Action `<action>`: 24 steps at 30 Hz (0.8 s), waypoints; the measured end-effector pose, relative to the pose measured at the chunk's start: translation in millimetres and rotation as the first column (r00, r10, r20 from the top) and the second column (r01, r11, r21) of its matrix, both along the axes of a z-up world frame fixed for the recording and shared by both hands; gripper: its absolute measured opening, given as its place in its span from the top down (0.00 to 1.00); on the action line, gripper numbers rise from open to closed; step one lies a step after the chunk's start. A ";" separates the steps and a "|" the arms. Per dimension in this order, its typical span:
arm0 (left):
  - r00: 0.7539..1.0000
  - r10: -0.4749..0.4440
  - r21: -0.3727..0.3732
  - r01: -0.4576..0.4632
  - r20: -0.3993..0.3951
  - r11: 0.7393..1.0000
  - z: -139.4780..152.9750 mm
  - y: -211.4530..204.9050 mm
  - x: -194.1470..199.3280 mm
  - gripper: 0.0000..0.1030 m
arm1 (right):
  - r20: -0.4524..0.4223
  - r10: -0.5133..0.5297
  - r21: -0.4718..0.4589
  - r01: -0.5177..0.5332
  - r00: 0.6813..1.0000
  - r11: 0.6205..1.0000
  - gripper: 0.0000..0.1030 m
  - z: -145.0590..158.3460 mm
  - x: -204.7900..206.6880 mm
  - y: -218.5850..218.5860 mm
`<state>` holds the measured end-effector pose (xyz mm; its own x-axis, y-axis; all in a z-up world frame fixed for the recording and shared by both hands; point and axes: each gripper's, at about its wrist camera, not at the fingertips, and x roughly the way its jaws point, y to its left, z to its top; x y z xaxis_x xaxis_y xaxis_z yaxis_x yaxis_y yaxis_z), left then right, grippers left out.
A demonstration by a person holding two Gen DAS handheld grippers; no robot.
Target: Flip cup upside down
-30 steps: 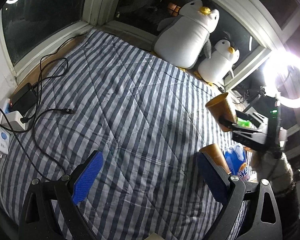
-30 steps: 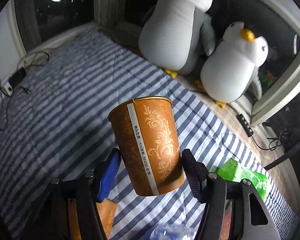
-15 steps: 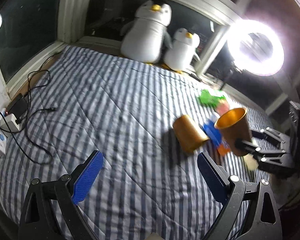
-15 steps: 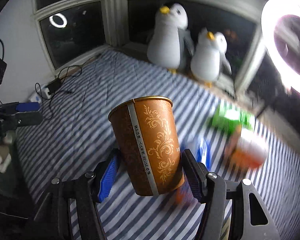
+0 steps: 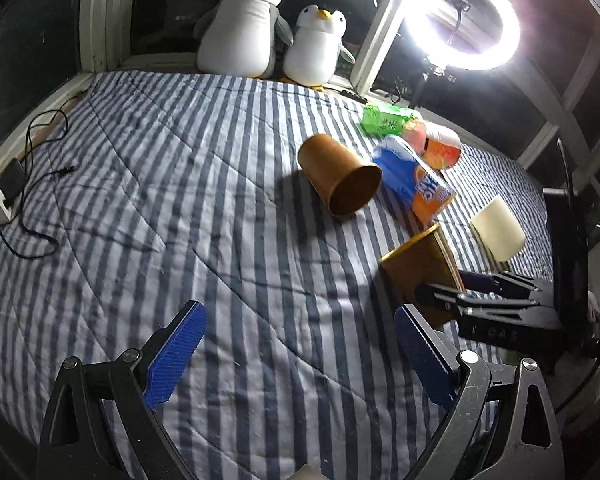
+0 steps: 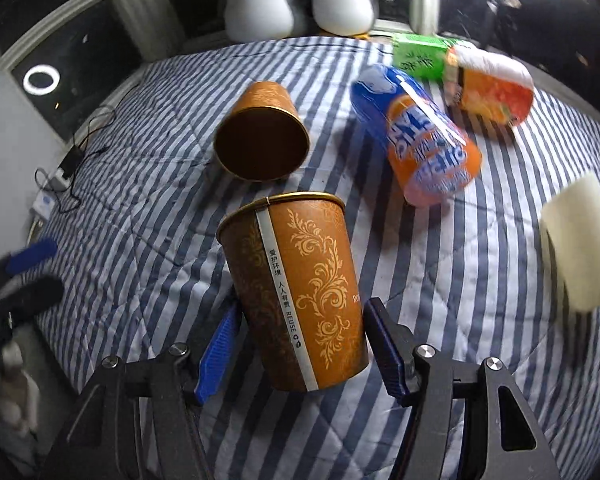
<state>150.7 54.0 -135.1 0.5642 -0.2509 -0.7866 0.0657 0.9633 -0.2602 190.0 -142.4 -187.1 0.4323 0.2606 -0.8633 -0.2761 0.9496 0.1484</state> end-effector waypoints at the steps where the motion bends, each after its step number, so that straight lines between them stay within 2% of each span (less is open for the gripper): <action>1: 1.000 0.002 -0.001 -0.002 0.002 1.000 -0.8 -0.7 -1.7 0.06 | 0.002 -0.014 0.010 0.014 1.000 1.000 0.41 -0.4 -1.5 -1.5; 7: 0.999 0.008 -0.002 -0.008 0.038 1.000 -0.6 -8.3 -13.3 0.06 | 0.032 -0.015 0.079 0.012 0.999 0.997 0.39 11.7 -12.7 -7.8; 13: 0.996 0.019 0.014 -0.020 0.083 1.000 -7.2 -51.3 -24.1 0.06 | 0.155 -0.076 0.157 0.052 0.985 0.986 0.37 40.6 -54.3 -41.5; 19: 0.994 0.030 0.024 -0.033 0.107 0.999 -17.3 -101.1 -29.9 0.06 | 0.292 -0.187 0.161 0.144 0.938 0.976 0.35 54.4 -108.8 -85.0; 24: 0.990 0.073 0.036 -0.078 0.122 0.996 -25.4 -130.2 -22.6 0.06 | 0.344 -0.250 0.160 0.206 0.905 0.965 0.33 56.4 -137.5 -110.5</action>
<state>128.1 -76.2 -160.5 0.6716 -0.1735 -0.7203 0.0213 0.9763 -0.2152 52.5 -252.9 -130.7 0.7659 0.2071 -0.6086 -0.1093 0.9749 0.1942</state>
